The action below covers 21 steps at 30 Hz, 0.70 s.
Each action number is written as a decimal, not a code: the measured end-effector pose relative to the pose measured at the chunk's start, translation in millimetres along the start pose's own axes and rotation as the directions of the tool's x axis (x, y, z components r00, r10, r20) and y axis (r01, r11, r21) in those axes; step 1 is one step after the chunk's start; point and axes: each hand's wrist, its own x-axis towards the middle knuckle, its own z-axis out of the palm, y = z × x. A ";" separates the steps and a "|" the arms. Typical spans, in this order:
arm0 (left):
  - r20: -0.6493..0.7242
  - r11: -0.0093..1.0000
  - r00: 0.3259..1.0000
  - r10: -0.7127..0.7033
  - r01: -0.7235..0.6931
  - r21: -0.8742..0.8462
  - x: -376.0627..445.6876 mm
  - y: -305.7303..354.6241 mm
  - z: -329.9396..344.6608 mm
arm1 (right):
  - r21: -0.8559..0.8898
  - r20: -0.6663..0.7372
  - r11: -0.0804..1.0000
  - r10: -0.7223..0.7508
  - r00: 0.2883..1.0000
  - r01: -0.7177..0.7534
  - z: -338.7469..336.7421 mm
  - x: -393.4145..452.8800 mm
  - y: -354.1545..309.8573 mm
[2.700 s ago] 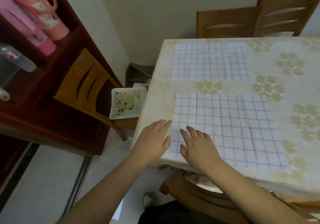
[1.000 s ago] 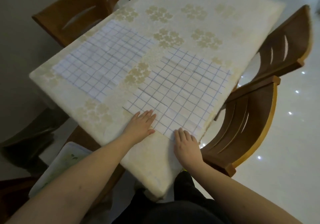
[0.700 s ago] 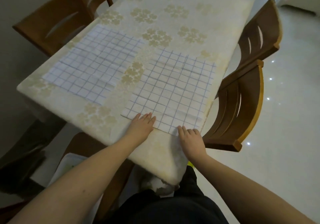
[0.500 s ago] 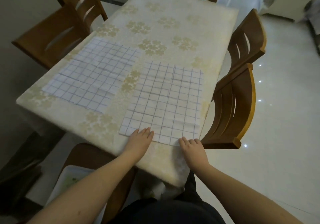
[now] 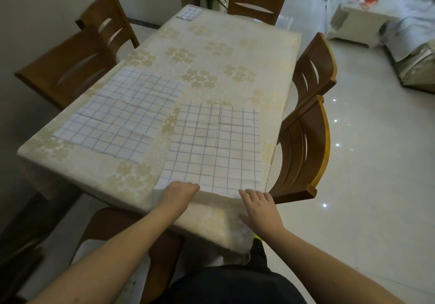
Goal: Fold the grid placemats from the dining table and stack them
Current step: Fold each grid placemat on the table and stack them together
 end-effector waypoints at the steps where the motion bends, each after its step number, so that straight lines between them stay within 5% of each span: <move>1: -0.035 1.000 0.999 0.018 -0.018 0.000 -0.6 -1.7 -2.4 | 0.001 0.004 1.000 0.014 1.000 -0.014 -3.8 0.9 -0.3; 7: -0.253 0.989 0.966 0.046 -0.079 -0.125 1.9 -9.8 -38.1 | 0.041 -0.102 0.996 0.077 0.992 -0.073 -35.7 18.5 15.4; 15: -0.355 0.994 0.933 -0.057 0.020 -0.109 1.7 -39.3 -89.7 | 0.166 -0.189 0.984 0.102 0.977 -0.071 -88.7 31.0 37.6; 21: -0.359 0.937 0.906 -0.223 0.099 -0.334 5.0 -44.9 -126.6 | 0.233 -0.297 0.971 0.116 0.948 -0.046 -122.3 37.8 31.8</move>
